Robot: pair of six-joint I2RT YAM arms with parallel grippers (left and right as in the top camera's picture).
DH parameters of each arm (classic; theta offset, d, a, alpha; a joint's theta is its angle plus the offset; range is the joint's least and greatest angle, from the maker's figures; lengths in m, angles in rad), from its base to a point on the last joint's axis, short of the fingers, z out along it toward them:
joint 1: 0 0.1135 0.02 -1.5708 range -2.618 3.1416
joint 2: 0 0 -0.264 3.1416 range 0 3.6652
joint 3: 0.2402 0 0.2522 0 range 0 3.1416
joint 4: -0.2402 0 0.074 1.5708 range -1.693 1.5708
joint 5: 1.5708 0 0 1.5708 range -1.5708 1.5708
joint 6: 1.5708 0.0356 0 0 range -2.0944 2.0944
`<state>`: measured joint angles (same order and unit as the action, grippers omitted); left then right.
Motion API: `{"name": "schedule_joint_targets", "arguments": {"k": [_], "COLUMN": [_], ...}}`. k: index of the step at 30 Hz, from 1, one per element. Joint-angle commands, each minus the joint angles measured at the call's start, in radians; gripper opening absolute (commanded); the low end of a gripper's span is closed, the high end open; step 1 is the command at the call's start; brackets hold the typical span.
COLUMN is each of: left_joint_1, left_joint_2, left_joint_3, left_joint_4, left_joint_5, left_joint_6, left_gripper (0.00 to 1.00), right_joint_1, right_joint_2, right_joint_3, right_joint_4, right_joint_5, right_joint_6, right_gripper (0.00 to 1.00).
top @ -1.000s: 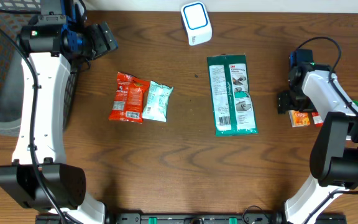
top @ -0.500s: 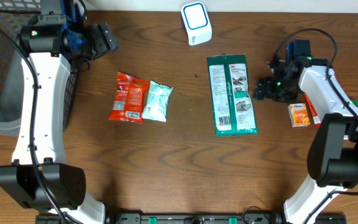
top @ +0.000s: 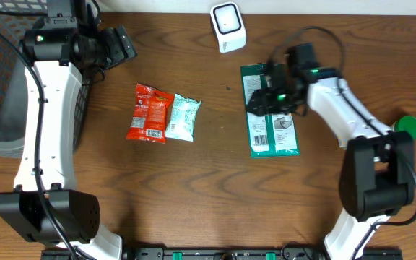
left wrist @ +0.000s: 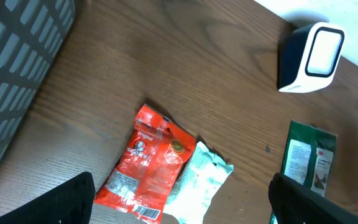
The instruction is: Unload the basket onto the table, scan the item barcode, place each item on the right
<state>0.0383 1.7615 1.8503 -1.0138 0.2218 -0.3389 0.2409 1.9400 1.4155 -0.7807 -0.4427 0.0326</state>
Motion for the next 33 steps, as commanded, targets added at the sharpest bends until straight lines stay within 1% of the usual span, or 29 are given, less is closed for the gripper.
{"name": "schedule_joint_targets", "arguments": {"k": [1, 2, 3, 4, 5, 6, 7, 10, 11, 19, 24, 28, 33], "left_joint_1": [0.003, 0.003, 0.003, 0.003, 0.003, 0.003, 0.003, 0.003, 0.003, 0.003, 0.002, 0.003, 0.003], "left_joint_2": [-0.018, -0.018, -0.018, -0.018, -0.018, -0.018, -0.018, -0.018, -0.018, -0.018, -0.018, -0.018, -0.018], "left_joint_3": [0.024, 0.024, 0.024, 0.024, 0.024, 0.024, 0.024, 0.024, 0.024, 0.024, 0.024, 0.024, 0.024], "left_joint_4": [-0.002, -0.002, -0.002, -0.002, -0.002, -0.002, -0.002, -0.002, -0.002, -0.002, -0.002, -0.002, -0.002], "left_joint_5": [-0.006, -0.006, -0.006, -0.006, -0.006, -0.006, -0.006, -0.006, -0.006, -0.006, -0.006, -0.006, -0.006], "left_joint_6": [0.013, 0.013, 0.013, 0.013, 0.013, 0.013, 0.013, 0.013, 0.013, 0.013, 0.013, 0.013, 0.013], "left_gripper": [0.89, 0.89, 0.90, 0.90, 0.90, 0.89, 0.89, 0.90, 0.89, 0.89, 0.89, 0.89, 0.90], "right_joint_1": [0.034, 0.039, 0.043, 0.047, 0.050, 0.053, 0.055, 0.051, 0.047, 0.002, 0.000, 0.002, 0.002], "right_joint_2": [-0.004, -0.004, -0.004, -0.004, -0.004, -0.004, -0.004, -0.002, 0.003, 0.109, 0.201, 0.267, 0.281], "right_joint_3": [0.118, 0.159, 0.204, 0.240, 0.277, 0.300, 0.317, 0.307, 0.296, 0.255, 0.255, 0.255, 0.255], "right_joint_4": [-0.067, -0.104, -0.143, -0.173, -0.201, -0.215, -0.220, -0.193, -0.177, 0.033, 0.117, 0.122, 0.018], "right_joint_5": [0.122, 0.148, 0.175, 0.196, 0.227, 0.259, 0.306, 0.432, 0.447, 0.438, 0.434, 0.432, 0.422], "right_joint_6": [0.045, 0.053, 0.058, 0.062, 0.064, 0.064, 0.064, 0.068, 0.068, 0.067, 0.067, 0.068, 0.068], "right_gripper": [0.51, 0.47, 0.37, 0.24, 0.16, 0.06, 0.01, 0.01, 0.01, 0.01, 0.01, 0.01, 0.01]}}
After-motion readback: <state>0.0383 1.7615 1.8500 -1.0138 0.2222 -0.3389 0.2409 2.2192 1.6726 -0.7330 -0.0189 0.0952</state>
